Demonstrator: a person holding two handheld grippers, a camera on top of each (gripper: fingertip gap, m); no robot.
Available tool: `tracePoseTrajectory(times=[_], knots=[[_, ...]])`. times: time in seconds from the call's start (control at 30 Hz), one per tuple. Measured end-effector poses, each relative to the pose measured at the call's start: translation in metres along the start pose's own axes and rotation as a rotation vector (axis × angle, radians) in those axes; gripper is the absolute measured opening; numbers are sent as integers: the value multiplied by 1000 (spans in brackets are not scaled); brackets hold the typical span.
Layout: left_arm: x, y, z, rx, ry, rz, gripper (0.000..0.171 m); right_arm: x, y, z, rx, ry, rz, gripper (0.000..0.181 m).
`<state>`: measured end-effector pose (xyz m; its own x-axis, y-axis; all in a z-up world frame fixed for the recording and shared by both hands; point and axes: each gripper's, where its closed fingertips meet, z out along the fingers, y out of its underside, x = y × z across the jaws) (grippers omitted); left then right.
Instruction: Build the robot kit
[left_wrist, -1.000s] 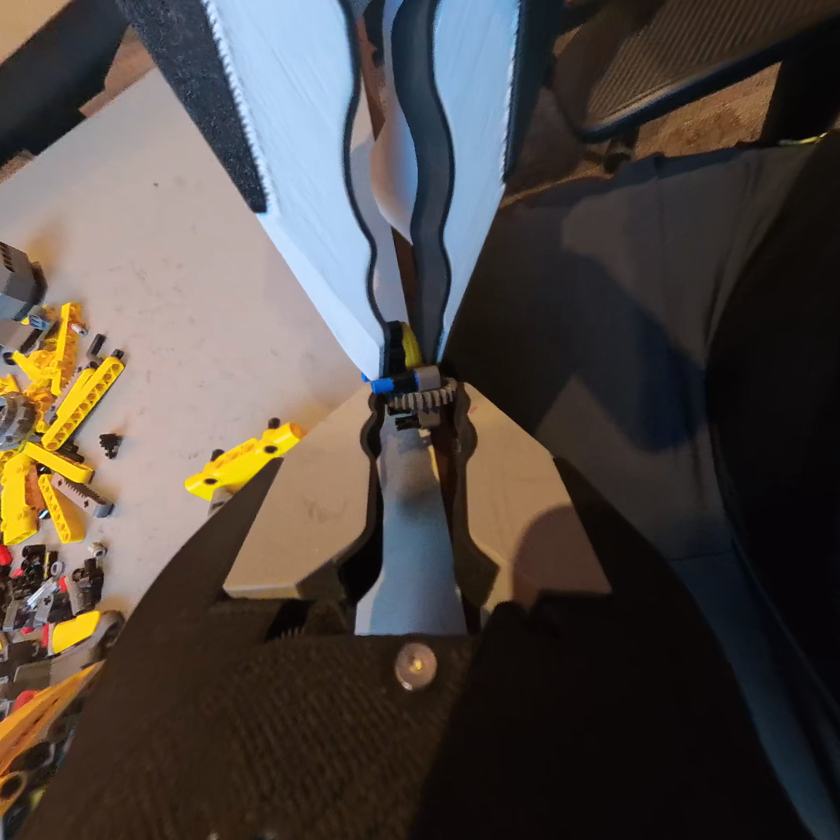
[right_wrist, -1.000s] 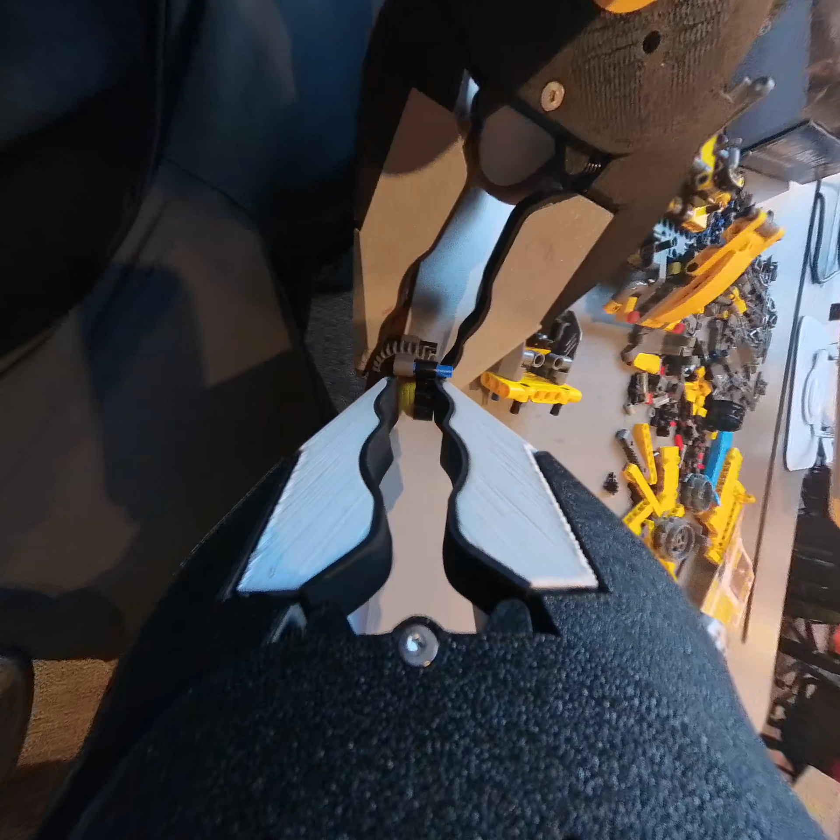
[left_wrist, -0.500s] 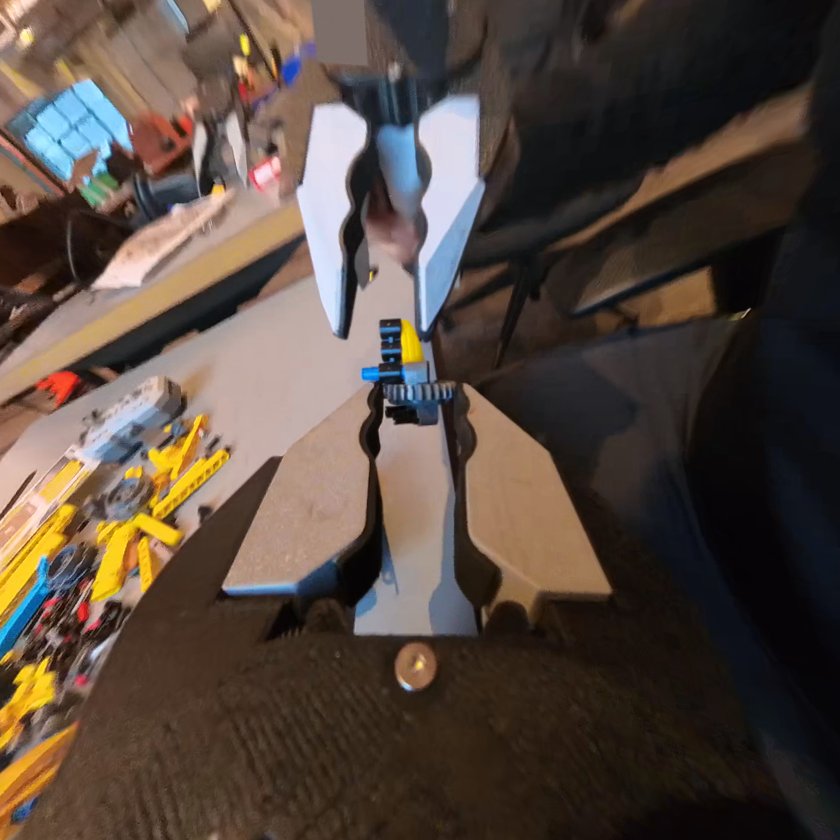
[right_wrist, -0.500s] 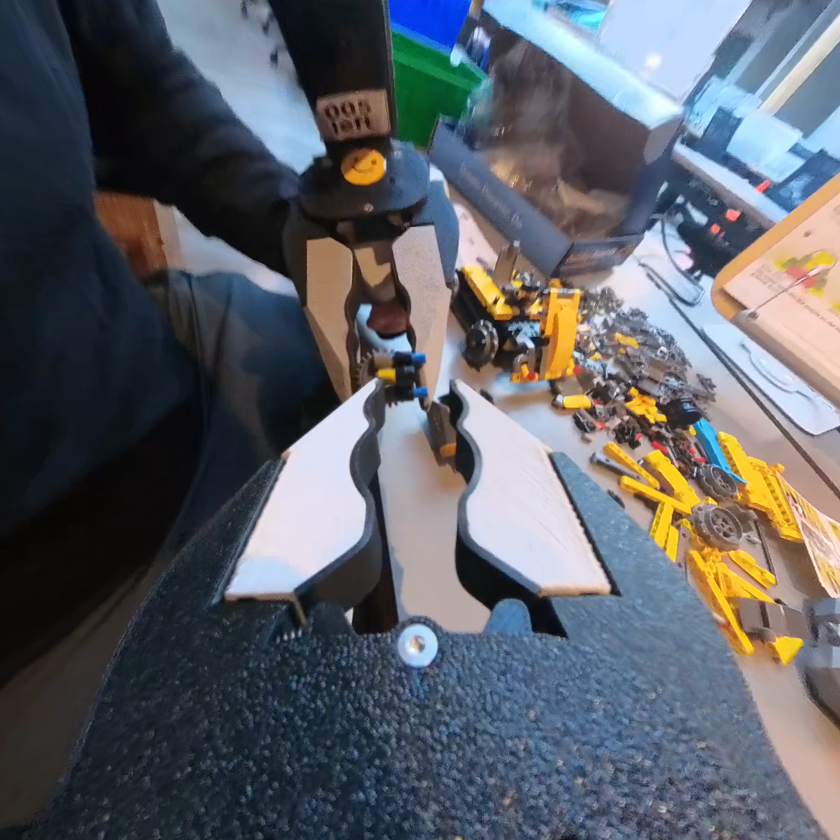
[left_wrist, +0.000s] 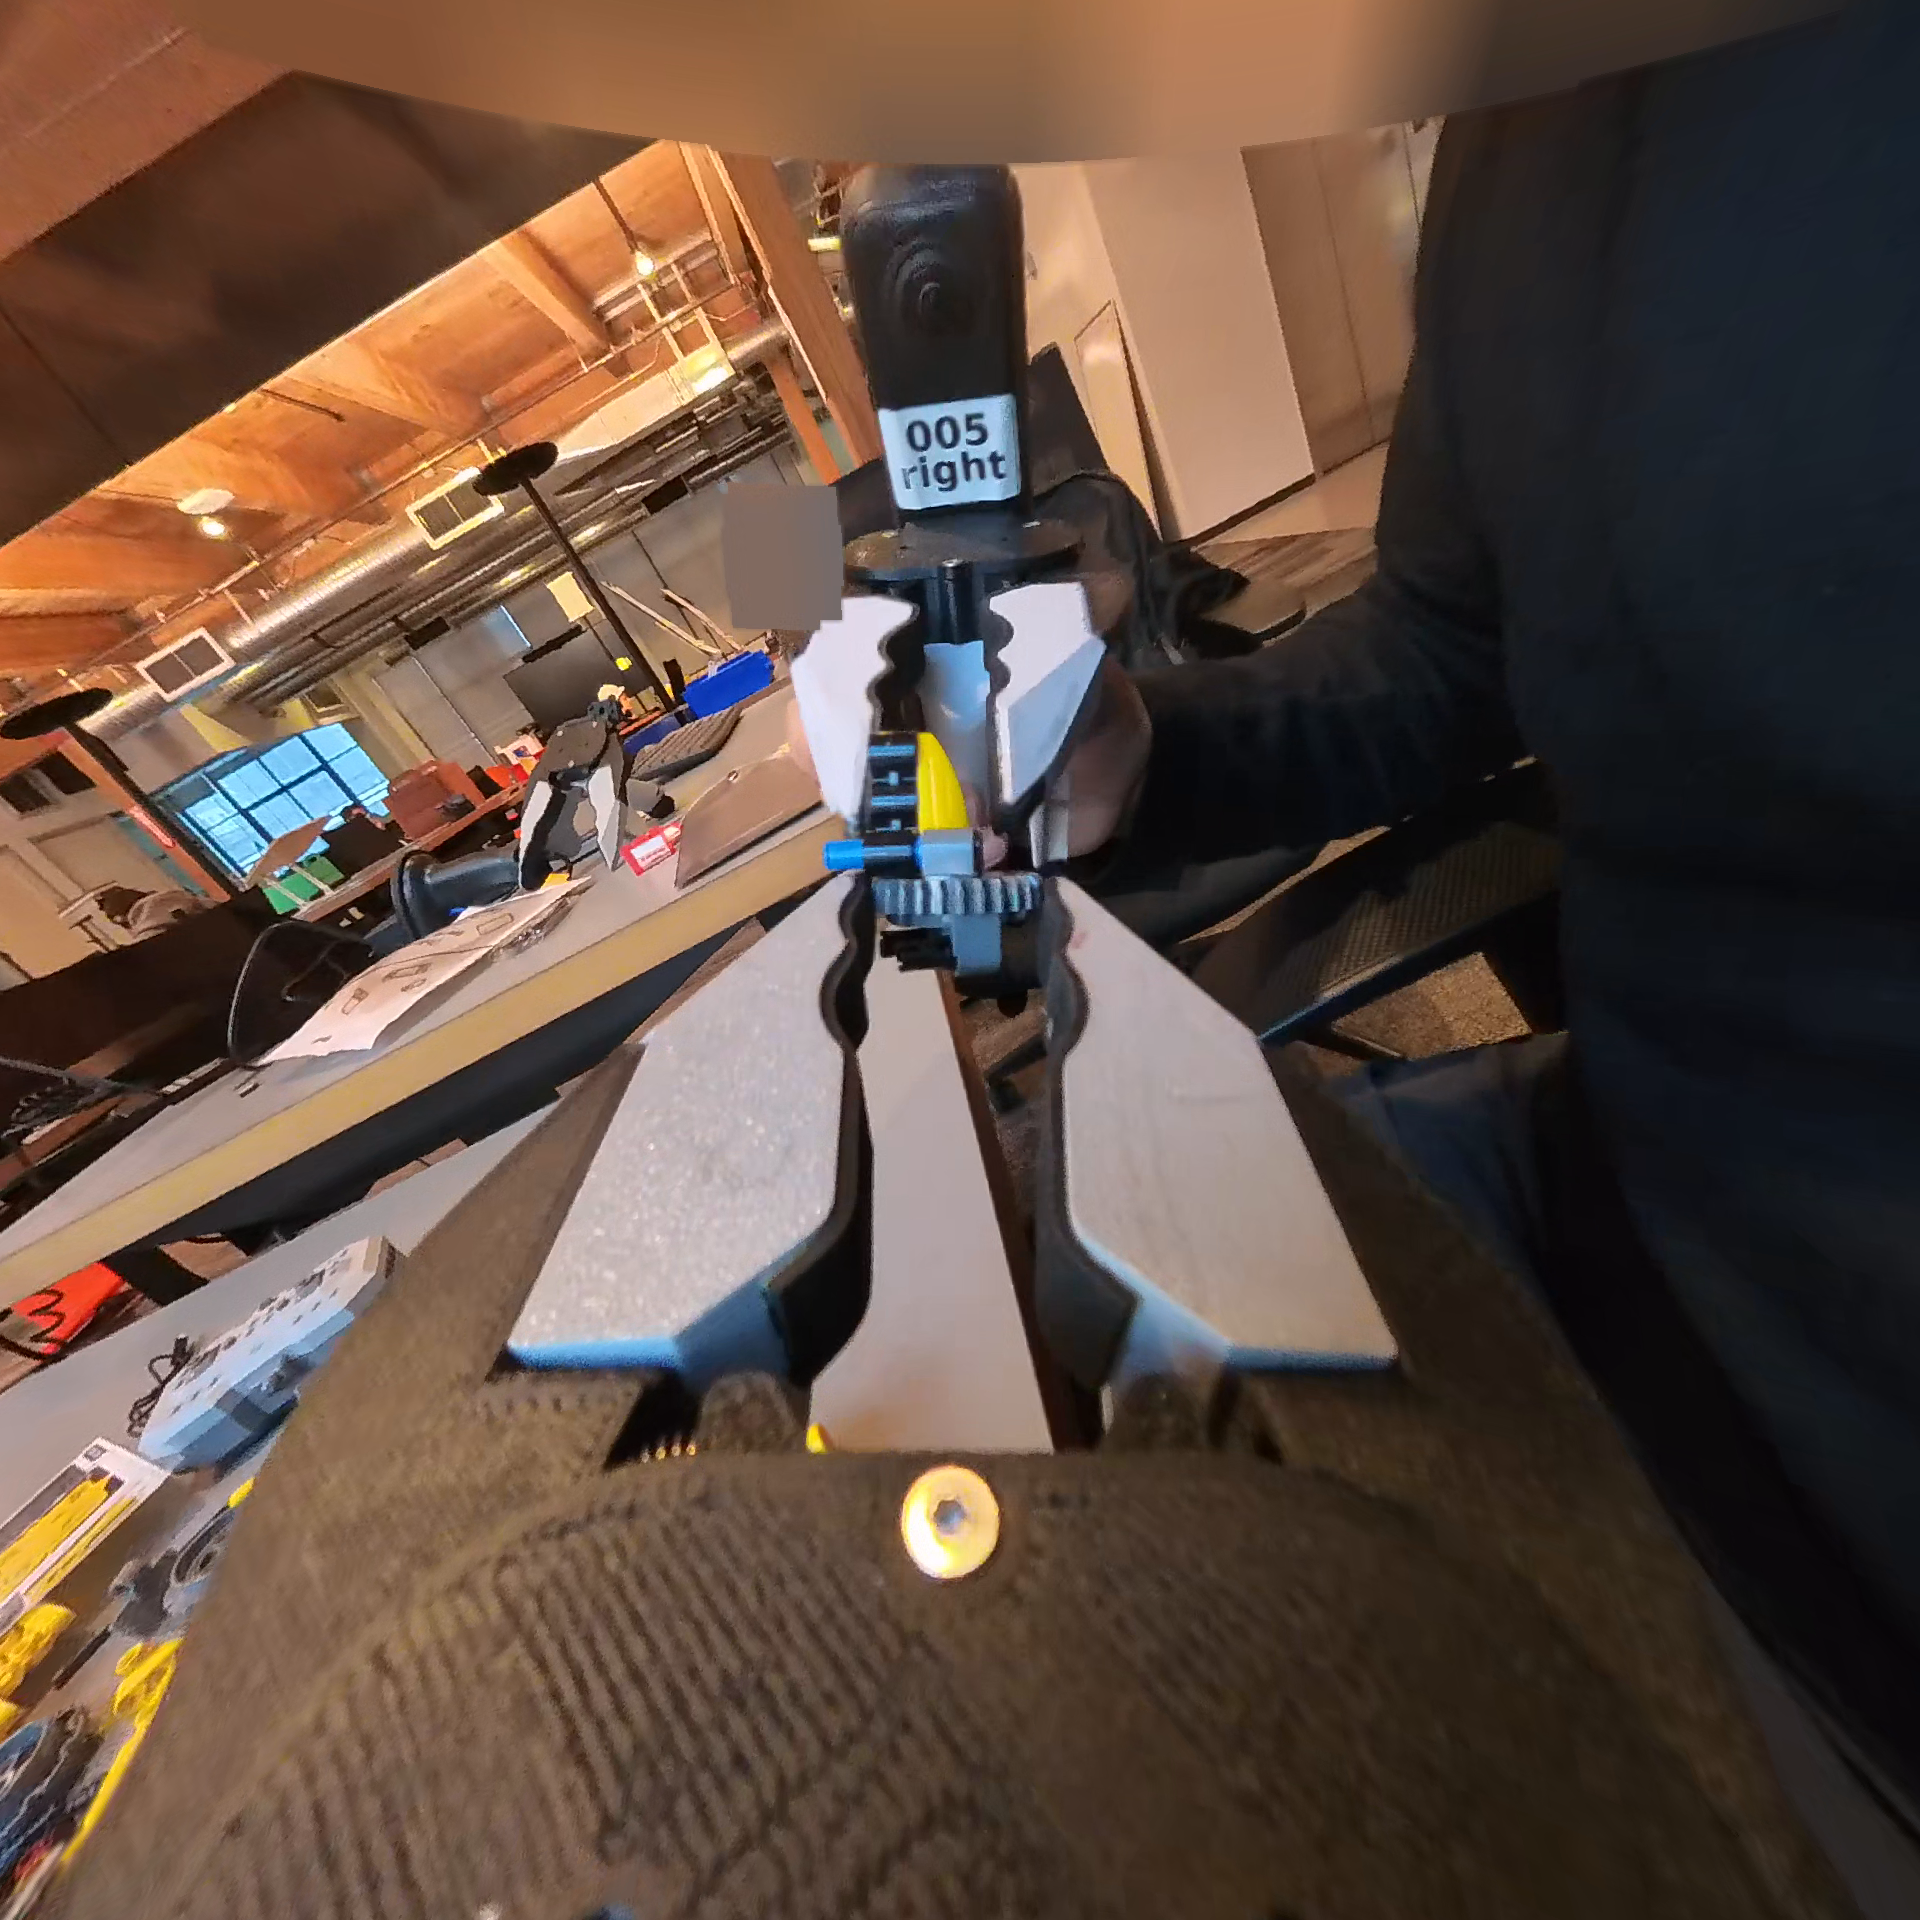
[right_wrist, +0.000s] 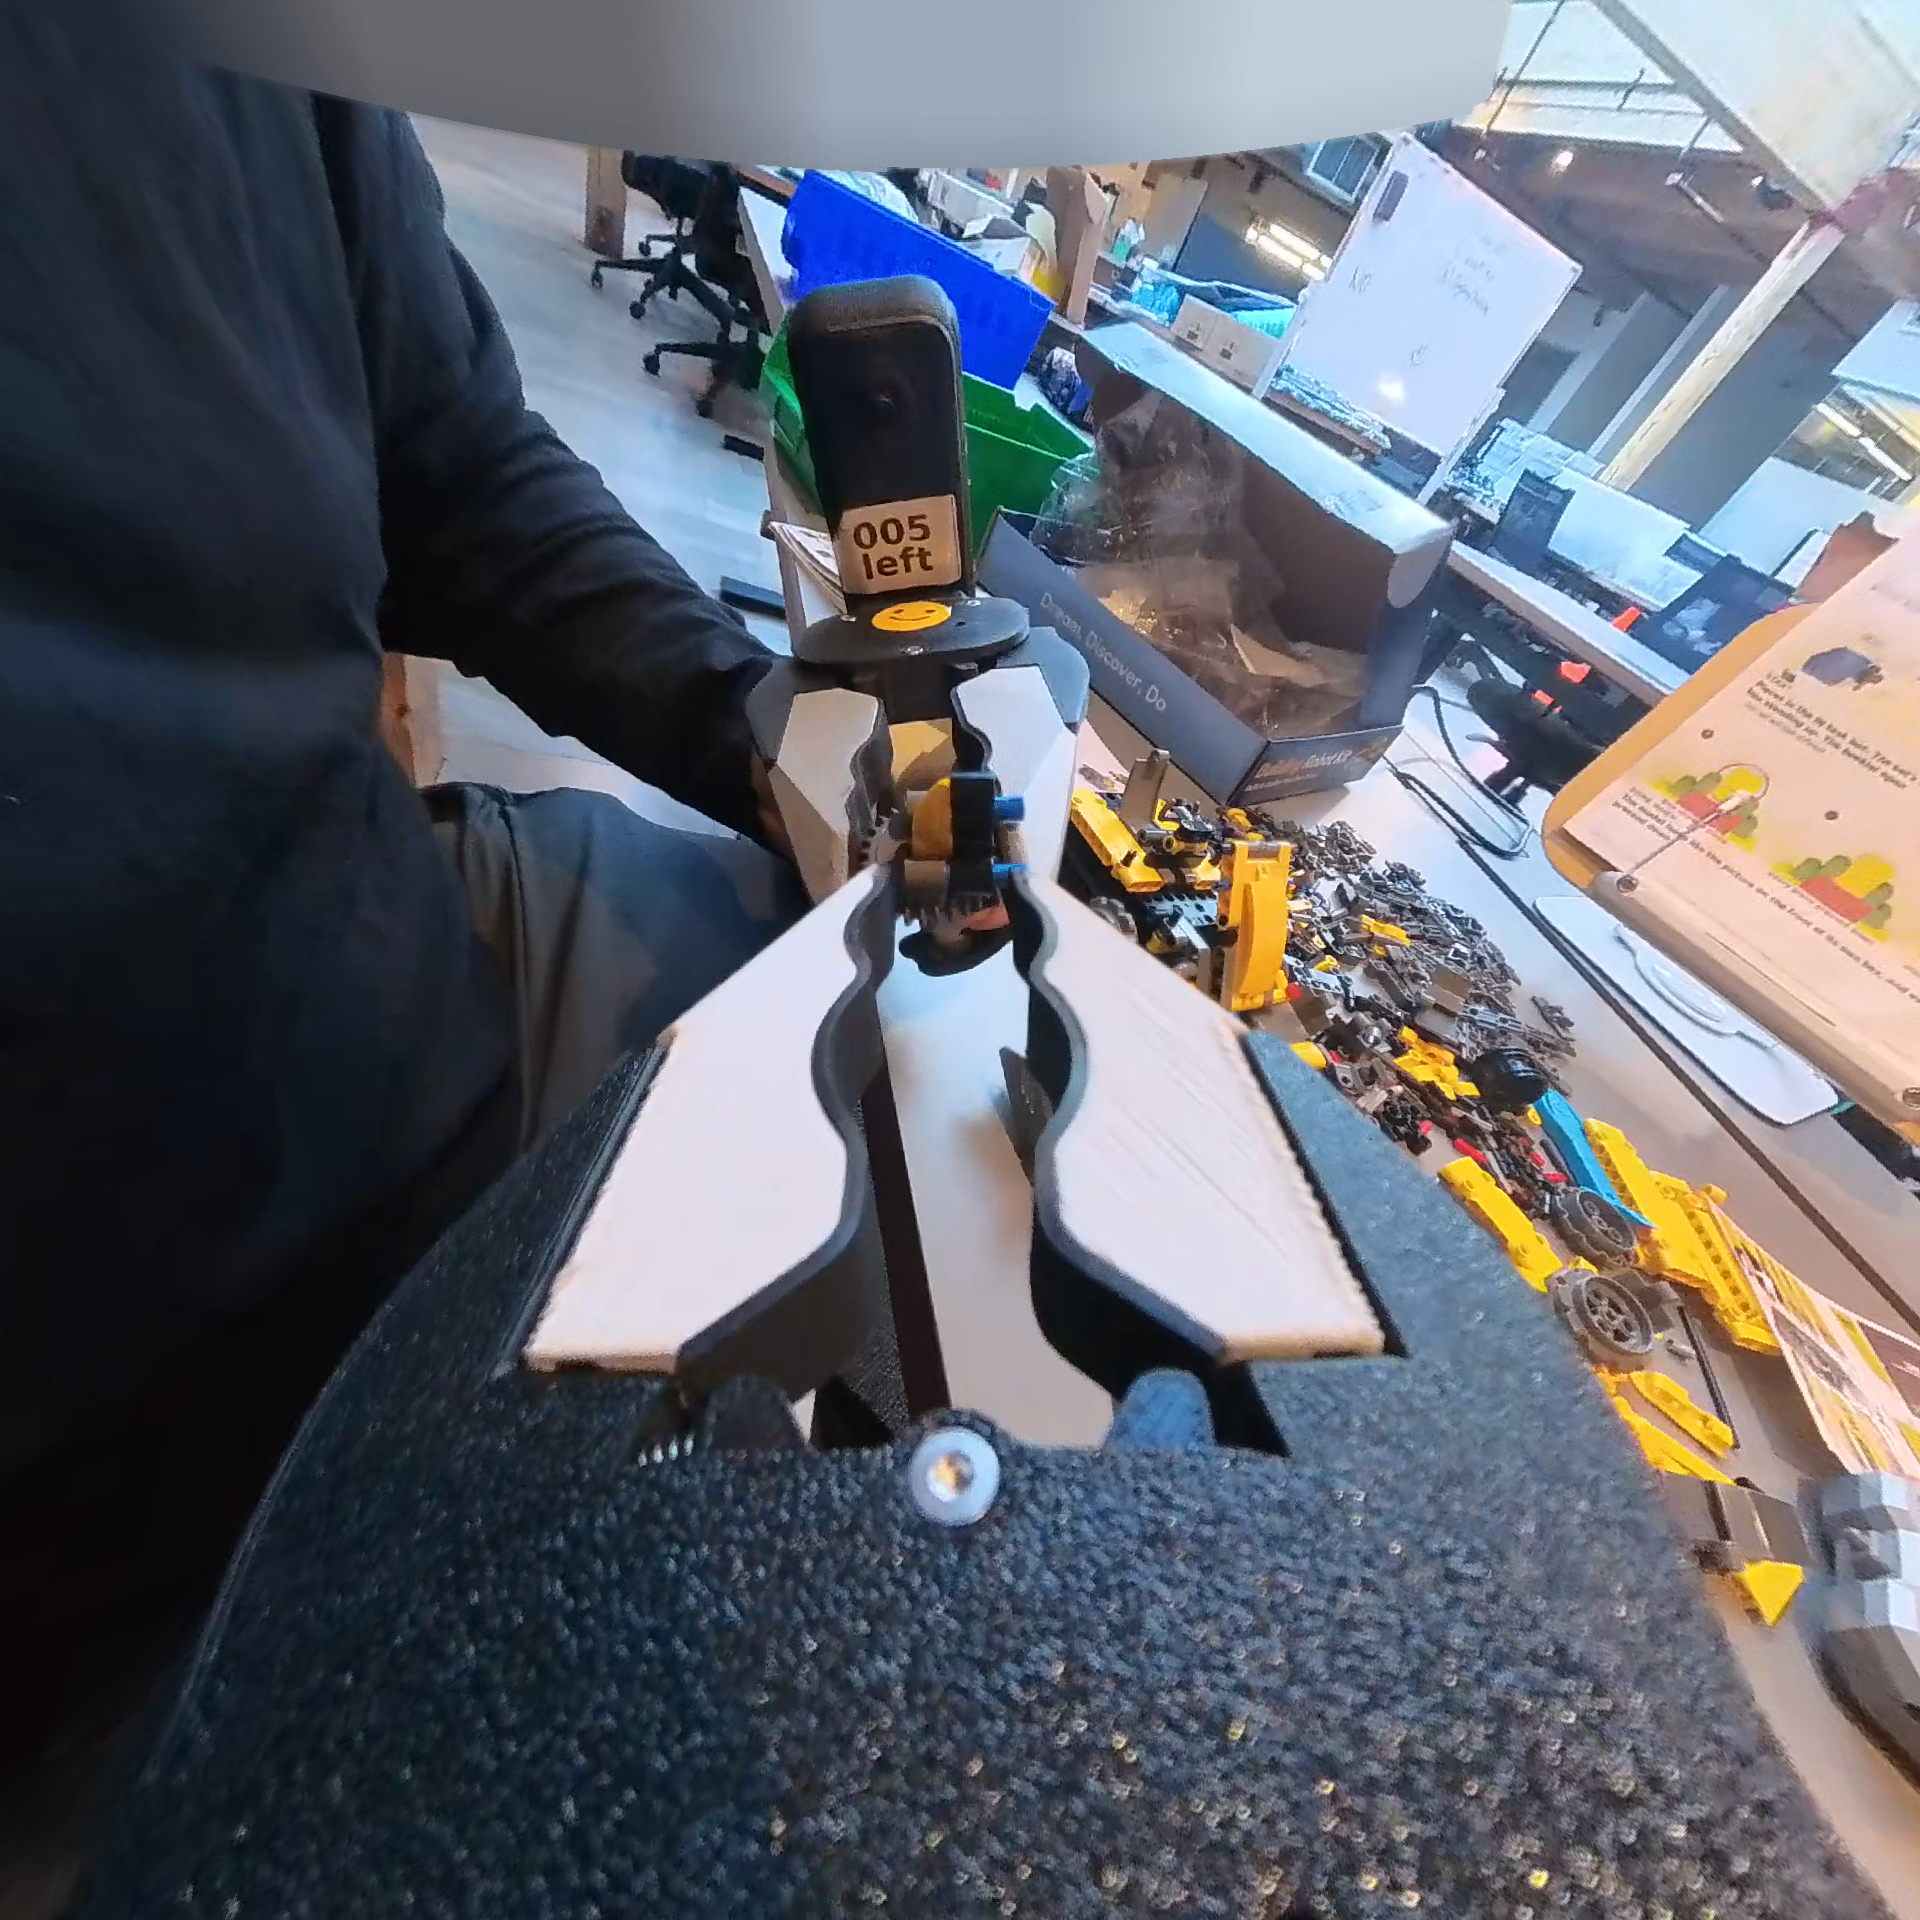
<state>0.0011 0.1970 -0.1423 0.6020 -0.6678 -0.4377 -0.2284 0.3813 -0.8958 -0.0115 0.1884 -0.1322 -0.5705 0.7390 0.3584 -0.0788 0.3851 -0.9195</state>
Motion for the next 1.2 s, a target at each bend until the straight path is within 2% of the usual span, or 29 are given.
tracePoseTrajectory(times=[0.37, 0.6, 1.2], knots=[[6, -1, -3, -36, 18, 45, 30, -6, -3, 10, -62, 44, -135, 17], [14, 3, -5, -50, 76, -24, 30, -10, 2, 12, -125, 15, -262, 17], [22, 16, -5, -73, 133, -63, 29, -15, 12, 13, -200, -23, -280, 14]])
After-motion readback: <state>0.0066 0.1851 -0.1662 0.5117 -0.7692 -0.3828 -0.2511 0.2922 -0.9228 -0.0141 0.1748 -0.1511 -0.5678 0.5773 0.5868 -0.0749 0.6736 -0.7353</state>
